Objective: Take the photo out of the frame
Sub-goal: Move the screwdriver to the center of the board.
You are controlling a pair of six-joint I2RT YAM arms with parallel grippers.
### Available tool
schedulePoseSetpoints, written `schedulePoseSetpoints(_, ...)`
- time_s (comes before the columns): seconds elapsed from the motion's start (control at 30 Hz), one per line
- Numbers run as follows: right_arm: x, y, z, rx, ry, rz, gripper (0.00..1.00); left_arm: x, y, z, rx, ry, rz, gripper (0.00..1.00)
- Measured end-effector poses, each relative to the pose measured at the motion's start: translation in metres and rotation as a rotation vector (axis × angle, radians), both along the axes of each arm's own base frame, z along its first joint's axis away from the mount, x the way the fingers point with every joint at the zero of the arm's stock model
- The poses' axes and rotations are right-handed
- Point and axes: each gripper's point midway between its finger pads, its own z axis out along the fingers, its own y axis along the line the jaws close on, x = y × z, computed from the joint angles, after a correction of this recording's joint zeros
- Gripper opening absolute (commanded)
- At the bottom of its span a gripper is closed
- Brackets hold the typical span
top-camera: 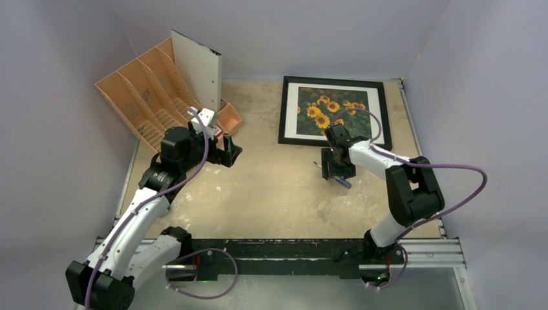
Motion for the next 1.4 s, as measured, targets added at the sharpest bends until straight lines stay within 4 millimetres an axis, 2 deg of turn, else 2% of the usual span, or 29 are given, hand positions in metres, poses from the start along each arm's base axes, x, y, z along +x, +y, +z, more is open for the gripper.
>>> schedulePoseSetpoints(0.03, 0.0, 0.0, -0.001, -0.001, 0.0, -0.007, 0.57, 0.0, 0.002, 0.005, -0.005, -0.017, 0.012, 1.0)
schedulePoseSetpoints(0.1, -0.003, -0.001, -0.003, 0.001, 0.0, -0.029, 0.53, 0.0, 0.005, 0.009, -0.005, -0.033, 0.027, 1.0)
schedulePoseSetpoints(0.23, -0.01, -0.006, -0.003, -0.001, -0.023, -0.081, 0.42, 0.005, 0.011, -0.003, 0.026, -0.001, 0.067, 1.0)
schedulePoseSetpoints(0.37, -0.015, -0.008, -0.004, 0.013, -0.052, -0.139, 0.19, 0.004, 0.015, -0.016, 0.056, 0.045, 0.077, 1.0)
schedulePoseSetpoints(0.47, -0.017, -0.009, -0.004, 0.031, -0.085, -0.193, 0.08, 0.002, 0.016, -0.02, 0.065, 0.061, 0.076, 1.0)
schedulePoseSetpoints(0.6, -0.024, -0.023, -0.004, 0.022, -0.126, -0.324, 0.04, 0.001, 0.021, -0.026, 0.087, 0.081, 0.096, 1.0)
schedulePoseSetpoints(0.7, -0.028, -0.05, -0.003, 0.022, -0.15, -0.484, 0.0, 0.002, 0.036, -0.033, 0.135, 0.106, 0.171, 1.0)
schedulePoseSetpoints(0.8, -0.038, -0.084, 0.002, 0.002, -0.194, -0.65, 0.01, 0.004, 0.046, -0.034, 0.157, 0.109, 0.225, 1.0)
schedulePoseSetpoints(0.87, -0.042, -0.097, 0.009, -0.01, -0.228, -0.722, 0.02, 0.003, 0.049, -0.035, 0.167, 0.112, 0.242, 1.0)
schedulePoseSetpoints(0.97, -0.044, -0.11, 0.014, -0.025, -0.251, -0.795, 0.02, 0.002, 0.052, -0.036, 0.175, 0.118, 0.251, 1.0)
schedulePoseSetpoints(1.2, -0.065, -0.132, -0.001, -0.1, -0.155, -0.921, 0.06, 0.0, 0.055, -0.031, 0.174, 0.102, 0.264, 1.0)
schedulePoseSetpoints(1.4, -0.064, -0.15, -0.003, -0.125, -0.124, -0.946, 0.08, 0.0, 0.054, -0.031, 0.171, 0.103, 0.258, 1.0)
